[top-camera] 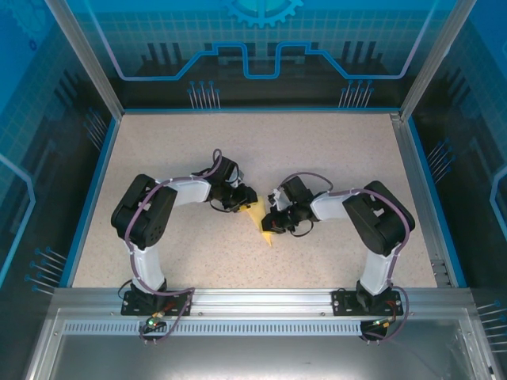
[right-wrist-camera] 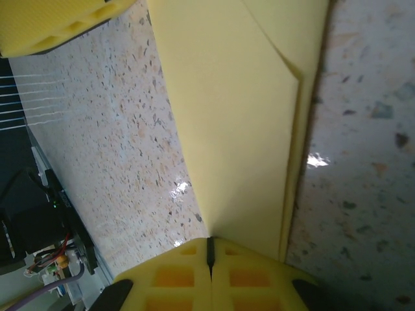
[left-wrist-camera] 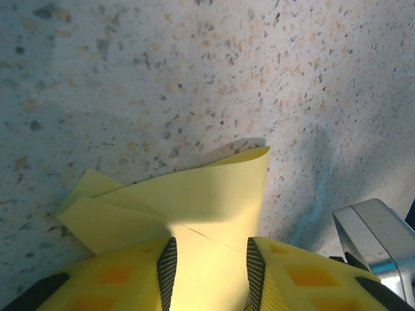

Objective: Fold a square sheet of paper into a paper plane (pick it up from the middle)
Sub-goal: Fold the wing for the fifth time at the center of the table.

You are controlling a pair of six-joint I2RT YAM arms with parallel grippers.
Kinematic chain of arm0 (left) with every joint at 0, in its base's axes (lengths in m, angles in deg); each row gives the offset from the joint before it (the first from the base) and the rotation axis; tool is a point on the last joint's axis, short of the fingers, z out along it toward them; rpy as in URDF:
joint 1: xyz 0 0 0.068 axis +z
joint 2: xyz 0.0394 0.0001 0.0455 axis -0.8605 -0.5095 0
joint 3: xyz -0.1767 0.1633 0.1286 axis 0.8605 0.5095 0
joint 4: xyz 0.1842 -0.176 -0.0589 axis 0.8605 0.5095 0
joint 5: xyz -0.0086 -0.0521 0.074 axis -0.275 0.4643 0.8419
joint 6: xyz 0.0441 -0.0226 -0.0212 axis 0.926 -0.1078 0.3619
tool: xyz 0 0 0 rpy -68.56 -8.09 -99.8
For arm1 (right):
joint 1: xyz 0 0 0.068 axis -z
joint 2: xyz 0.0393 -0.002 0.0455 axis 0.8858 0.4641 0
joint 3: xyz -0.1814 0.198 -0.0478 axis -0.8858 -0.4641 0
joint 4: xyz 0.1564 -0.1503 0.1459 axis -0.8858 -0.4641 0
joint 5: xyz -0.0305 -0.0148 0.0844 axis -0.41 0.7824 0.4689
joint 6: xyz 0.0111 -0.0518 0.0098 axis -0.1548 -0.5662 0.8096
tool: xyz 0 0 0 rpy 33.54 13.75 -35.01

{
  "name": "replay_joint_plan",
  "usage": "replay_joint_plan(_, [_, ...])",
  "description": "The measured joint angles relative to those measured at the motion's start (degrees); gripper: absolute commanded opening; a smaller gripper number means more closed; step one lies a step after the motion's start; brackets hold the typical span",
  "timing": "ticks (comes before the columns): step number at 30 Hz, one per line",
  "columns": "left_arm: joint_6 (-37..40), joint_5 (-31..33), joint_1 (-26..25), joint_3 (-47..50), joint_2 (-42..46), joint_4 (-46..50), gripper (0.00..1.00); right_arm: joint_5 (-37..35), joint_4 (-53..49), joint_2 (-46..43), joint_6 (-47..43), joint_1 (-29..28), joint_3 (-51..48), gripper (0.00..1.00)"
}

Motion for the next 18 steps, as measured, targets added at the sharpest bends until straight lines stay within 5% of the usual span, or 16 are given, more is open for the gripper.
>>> replay_joint_plan(18, [-0.04, -0.13, -0.90, 1.46, 6.49, -0.63, 0.40, 0.68, 3.19, 0.20, 1.99, -0.04, -1.18, 0.01])
